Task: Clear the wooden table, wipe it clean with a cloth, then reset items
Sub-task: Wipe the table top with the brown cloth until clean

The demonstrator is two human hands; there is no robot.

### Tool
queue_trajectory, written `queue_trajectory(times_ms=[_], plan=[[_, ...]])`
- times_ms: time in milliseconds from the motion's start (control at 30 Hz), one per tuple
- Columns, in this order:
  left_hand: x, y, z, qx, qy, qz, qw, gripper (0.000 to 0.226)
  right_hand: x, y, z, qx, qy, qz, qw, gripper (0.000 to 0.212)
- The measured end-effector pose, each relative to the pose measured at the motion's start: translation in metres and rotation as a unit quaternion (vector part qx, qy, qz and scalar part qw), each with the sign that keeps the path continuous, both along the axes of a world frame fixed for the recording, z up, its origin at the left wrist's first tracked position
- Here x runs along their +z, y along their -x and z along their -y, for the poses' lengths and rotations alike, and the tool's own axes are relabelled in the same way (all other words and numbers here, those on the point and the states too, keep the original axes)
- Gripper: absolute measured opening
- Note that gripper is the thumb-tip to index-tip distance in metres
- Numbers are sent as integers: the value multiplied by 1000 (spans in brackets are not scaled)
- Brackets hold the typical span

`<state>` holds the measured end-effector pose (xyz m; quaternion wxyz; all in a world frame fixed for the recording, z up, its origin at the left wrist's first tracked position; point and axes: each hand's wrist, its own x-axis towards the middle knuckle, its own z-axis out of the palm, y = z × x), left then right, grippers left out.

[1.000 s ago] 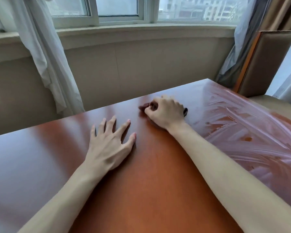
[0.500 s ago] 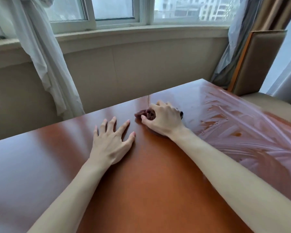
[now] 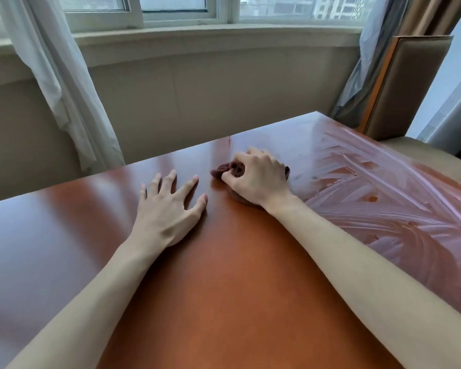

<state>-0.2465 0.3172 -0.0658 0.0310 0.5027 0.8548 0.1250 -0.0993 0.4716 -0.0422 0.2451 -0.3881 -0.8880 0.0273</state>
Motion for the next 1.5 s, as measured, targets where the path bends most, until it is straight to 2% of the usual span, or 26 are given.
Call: queue_trajectory(times_ms=[167,300,433,700,800,900,1067,1267,1367,1500], plan=[[-3,2,-2,5,-4,-11,1000,72,2,80,-102,-37,12,-8,999,33],[-1,-1,-1,13,-4,-7,1000,73,6,102,-128,-74,30,-2,997,36],[2,-2,0,14,-1,6,1000,72,2,60,-73,-43,21,-8,999,33],[7,-6,5,5,1,12,1000,64,-2,-84,124,33,-31,-19,999,28],[6,-6,5,3,1,12,1000,63,-4,-102,147,75,-45,-34,996,26],[4,-4,3,-2,-1,7,1000,63,-1,-79,113,60,-35,-12,998,31],[-3,1,-1,-2,-9,-10,1000,67,-2,6,-10,-16,-4,6,1000,38],[-2,1,-2,15,-11,-15,1000,72,5,91,-132,-59,17,-3,998,39],[1,-2,-1,17,-13,-6,1000,73,6,96,-141,-75,20,-3,997,39],[3,-3,0,15,-7,4,1000,72,3,52,-82,-41,16,-9,999,30]])
